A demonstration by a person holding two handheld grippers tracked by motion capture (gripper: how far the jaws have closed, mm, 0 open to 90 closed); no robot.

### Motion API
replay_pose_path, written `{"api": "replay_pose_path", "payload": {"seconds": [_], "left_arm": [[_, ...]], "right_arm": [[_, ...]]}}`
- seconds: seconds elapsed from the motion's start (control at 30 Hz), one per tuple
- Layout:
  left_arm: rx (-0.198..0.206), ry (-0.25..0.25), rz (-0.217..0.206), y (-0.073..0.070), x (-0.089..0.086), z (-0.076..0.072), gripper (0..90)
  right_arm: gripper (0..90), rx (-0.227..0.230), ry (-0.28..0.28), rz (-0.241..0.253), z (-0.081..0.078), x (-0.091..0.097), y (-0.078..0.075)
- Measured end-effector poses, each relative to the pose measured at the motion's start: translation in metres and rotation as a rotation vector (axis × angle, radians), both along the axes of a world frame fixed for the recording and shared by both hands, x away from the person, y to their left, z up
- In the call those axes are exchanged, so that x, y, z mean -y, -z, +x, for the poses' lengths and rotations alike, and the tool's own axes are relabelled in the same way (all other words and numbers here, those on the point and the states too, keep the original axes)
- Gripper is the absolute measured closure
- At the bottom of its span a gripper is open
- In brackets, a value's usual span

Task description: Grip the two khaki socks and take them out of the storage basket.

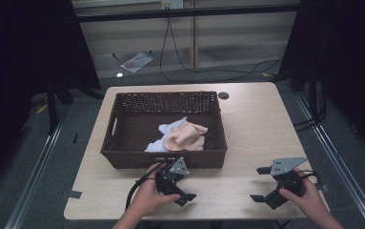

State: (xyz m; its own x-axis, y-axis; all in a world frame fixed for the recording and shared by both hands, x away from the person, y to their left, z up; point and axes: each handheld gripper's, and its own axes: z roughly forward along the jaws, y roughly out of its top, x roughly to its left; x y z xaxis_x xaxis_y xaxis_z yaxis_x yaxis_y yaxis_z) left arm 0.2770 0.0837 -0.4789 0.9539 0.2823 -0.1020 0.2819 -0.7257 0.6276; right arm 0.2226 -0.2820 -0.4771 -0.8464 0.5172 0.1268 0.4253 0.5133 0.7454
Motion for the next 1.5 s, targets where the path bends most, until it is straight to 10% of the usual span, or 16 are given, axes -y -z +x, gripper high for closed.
{"api": "replay_pose_path", "payload": {"seconds": [1.5], "left_arm": [[-0.077,0.023,0.046,-0.05,-0.01,0.012,7.1]], "right_arm": [[2.1,0.001,0.004,0.023,0.0,-0.001,-0.003]]}}
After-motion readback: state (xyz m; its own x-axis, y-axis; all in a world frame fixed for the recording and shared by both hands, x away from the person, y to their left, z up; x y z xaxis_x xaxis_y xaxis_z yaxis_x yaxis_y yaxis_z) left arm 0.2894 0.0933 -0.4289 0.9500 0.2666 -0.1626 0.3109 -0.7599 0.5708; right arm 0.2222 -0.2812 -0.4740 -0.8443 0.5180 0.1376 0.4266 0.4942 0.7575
